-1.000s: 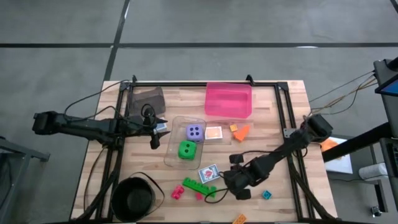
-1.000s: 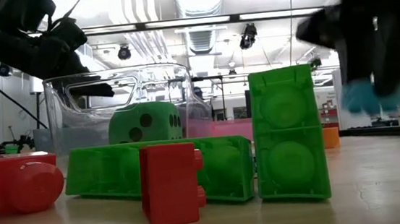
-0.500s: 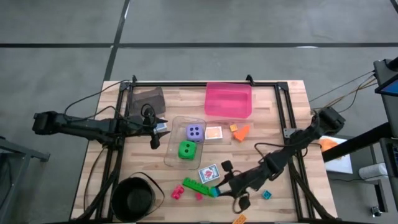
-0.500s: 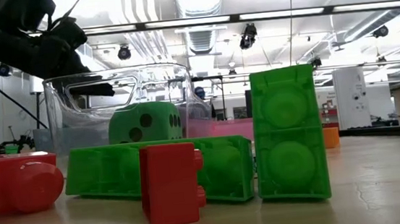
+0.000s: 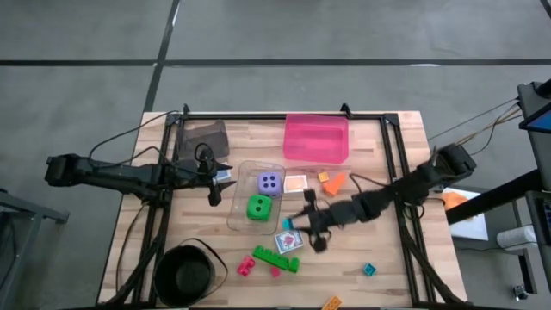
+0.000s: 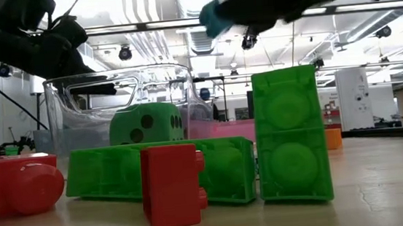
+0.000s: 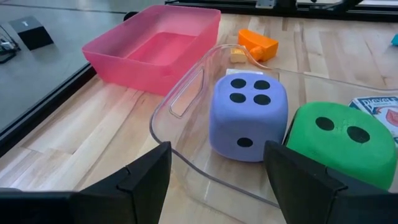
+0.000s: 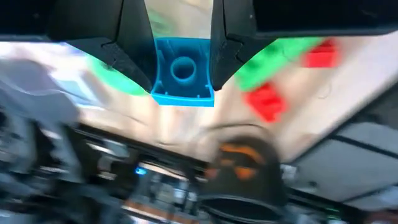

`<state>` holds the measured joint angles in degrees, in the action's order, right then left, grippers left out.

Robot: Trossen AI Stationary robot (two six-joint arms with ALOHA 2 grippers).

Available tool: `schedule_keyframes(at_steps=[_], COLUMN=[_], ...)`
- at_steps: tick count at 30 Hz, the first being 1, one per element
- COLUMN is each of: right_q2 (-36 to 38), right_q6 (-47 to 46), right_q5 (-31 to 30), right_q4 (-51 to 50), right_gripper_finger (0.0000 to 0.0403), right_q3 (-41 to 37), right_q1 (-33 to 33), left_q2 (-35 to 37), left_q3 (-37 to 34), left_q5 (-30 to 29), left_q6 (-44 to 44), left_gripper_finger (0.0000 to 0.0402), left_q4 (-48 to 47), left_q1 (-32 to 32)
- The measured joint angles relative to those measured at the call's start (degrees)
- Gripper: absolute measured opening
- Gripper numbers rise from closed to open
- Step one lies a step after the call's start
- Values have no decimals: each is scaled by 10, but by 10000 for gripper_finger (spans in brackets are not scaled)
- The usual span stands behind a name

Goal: Pick & Place Toys
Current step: Put the left blue game piece into the pink bin

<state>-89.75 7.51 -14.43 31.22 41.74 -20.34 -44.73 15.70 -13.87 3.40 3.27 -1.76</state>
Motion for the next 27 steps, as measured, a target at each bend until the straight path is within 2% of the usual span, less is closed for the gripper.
schedule_keyframes(at_steps=[7,19,27], right_q2=[36,118,108], right_q6=[13,12,11], right_q5=[-9,-12,24], right_q4=[-30,-235,-338], right_gripper_finger=[108,108,108], right_q3=[-8,-7,-7], right_q1=[133,364,465], left_q2=[0,0,0], left_q3=[0,0,0], left_q5=[0,0,0], left_q6=[0,-1,-2], left_gripper_finger=[258,258,258], left_q4=[0,-1,-1], left_q1=[0,0,0])
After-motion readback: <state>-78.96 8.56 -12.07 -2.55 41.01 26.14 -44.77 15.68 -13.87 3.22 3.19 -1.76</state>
